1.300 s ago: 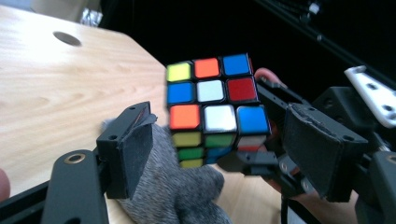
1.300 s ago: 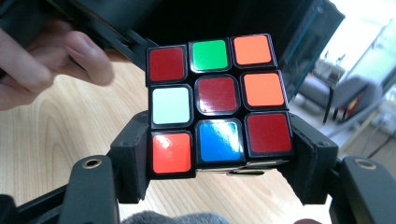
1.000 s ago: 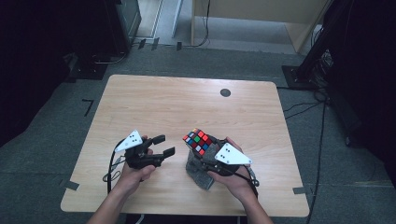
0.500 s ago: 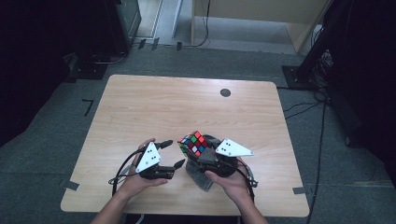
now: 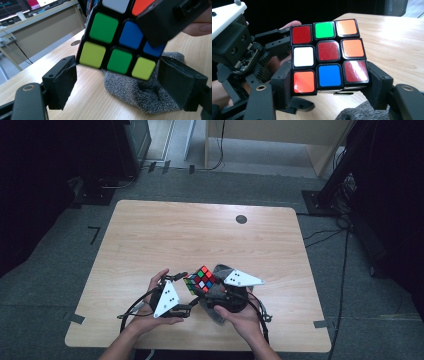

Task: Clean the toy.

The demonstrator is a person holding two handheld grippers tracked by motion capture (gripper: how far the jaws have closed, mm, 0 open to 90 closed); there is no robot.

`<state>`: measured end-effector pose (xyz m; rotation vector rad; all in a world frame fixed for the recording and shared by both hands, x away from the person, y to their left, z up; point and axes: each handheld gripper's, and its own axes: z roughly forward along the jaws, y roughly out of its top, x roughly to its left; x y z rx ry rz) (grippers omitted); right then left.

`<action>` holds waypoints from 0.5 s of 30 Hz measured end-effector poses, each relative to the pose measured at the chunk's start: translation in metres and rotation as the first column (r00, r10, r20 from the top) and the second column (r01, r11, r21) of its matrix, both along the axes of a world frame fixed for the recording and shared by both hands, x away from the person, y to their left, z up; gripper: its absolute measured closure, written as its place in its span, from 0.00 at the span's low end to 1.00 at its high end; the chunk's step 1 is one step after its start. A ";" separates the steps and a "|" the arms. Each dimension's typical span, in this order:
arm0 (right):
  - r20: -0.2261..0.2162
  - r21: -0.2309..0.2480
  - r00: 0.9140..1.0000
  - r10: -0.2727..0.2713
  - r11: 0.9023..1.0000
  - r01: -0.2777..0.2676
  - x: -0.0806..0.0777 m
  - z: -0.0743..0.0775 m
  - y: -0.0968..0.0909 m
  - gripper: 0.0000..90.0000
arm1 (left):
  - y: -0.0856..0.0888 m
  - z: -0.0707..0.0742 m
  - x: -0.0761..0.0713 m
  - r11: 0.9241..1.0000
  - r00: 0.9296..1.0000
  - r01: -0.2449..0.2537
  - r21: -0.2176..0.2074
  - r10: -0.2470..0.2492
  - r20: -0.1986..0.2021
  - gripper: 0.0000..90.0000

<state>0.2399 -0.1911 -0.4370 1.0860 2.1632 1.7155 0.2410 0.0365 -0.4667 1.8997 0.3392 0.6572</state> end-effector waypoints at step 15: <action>-0.051 0.002 0.999 -0.015 1.000 0.015 -0.002 -0.002 0.009 0.37 | -0.003 -0.001 -0.004 0.999 0.998 -0.038 0.019 0.037 0.041 0.36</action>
